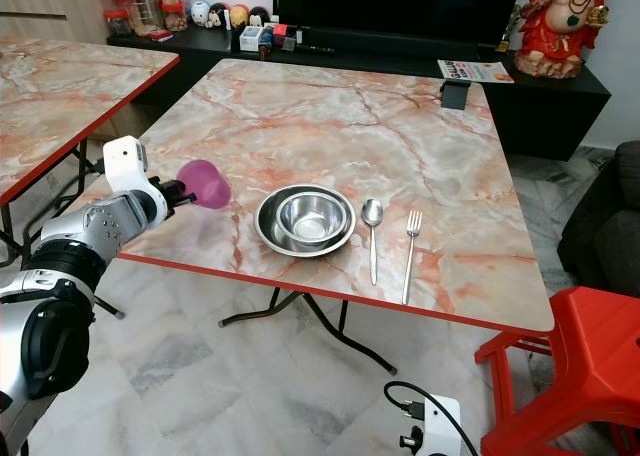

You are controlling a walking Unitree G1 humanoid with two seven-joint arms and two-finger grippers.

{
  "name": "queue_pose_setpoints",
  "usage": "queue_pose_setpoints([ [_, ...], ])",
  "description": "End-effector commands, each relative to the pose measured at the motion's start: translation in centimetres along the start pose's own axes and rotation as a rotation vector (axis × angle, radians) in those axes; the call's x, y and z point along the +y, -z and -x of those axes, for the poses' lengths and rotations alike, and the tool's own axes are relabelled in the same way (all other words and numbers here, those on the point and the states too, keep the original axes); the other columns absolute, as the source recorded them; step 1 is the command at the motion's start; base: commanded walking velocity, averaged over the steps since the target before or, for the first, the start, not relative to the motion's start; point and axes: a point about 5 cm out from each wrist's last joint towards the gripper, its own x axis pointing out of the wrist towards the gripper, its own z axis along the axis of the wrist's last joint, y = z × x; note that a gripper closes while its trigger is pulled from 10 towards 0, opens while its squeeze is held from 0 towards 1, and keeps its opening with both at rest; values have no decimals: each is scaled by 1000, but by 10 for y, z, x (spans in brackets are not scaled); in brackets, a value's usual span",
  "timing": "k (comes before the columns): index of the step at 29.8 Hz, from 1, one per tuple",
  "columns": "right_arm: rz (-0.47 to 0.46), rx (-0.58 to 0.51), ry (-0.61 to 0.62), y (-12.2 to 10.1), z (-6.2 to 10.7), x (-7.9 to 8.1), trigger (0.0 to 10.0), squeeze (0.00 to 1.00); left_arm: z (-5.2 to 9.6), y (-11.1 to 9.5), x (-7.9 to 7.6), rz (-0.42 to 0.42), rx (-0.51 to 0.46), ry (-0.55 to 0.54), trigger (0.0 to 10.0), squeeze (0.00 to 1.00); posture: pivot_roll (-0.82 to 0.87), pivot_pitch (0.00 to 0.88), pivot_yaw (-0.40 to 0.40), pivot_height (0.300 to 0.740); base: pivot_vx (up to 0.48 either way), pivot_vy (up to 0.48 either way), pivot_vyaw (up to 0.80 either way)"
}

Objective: Setting the table

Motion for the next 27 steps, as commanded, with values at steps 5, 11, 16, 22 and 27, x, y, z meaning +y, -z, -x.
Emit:
queue_pose_setpoints([
  [5, -21, 5, 10, 1, 0, -1, 10000, 0, -1, -4, -11, -130, 39, -18, 10000, 0, -44, 0, -8, 740, -165, 0, 0],
  [11, -27, 7, 9, 1, 0, 1, 10000, 0, -3, 2, -16, -175, 60, -15, 10000, 0, -45, 0, -1, 740, 0, 0, 0],
  [16, -35, 9, 11, 2, 0, 2, 10000, 0, -3, 2, -18, -197, 83, -10, 10000, 0, -44, 0, 8, 740, 0, 0, 0],
  [22, -41, 11, 12, 3, 1, 2, 10000, 0, -1, -9, -22, -197, 18, 31, 10000, 0, -50, 0, 11, 740, 0, 0, 0],
  [27, -37, 17, 11, 6, 1, 1, 10000, 0, 5, -25, -11, -173, -67, 23, 10000, 0, -35, 0, -1, 740, 0, 0, 0],
])
